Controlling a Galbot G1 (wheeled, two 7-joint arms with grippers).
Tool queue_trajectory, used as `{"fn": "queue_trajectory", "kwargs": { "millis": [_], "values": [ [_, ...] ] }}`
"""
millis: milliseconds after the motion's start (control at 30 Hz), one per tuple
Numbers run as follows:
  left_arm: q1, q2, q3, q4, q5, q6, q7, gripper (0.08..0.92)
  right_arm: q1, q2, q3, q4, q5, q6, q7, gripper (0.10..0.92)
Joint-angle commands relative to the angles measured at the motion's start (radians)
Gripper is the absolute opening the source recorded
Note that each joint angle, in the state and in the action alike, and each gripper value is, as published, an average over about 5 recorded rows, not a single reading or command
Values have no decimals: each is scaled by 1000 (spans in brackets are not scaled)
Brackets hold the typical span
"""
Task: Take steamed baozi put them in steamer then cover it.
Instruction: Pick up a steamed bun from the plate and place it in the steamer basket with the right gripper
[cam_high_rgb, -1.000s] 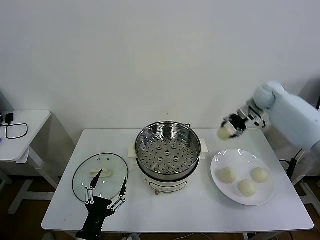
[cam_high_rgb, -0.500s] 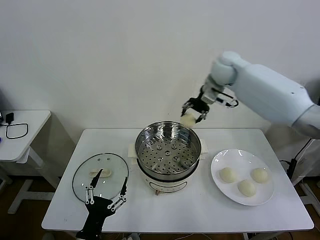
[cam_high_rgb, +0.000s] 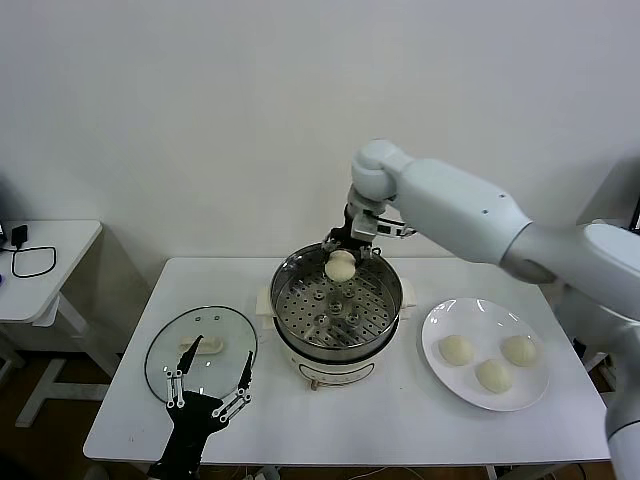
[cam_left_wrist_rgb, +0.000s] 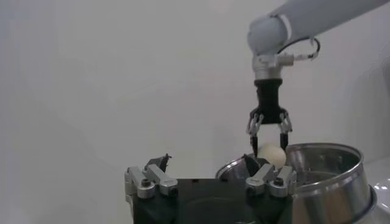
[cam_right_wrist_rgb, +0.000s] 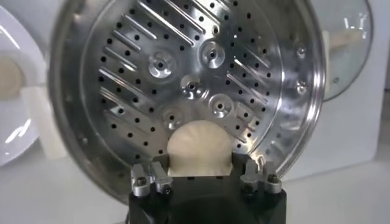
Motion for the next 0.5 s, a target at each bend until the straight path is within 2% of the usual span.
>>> {"fn": "queue_trajectory", "kwargs": {
  "millis": [33,300,500],
  "values": [
    [3,0,0,-3,0,-3,-2,823,-48,82,20,-94,-99,31,10,710],
    [-2,-2,0,-16,0,1,-2,823,-63,101,31,-124,-123,35,27,737],
    [-2,-4,-4,-22,-1,4,-2,823,-40,65,38,-74,-75,22,13,816]
  ]
}}
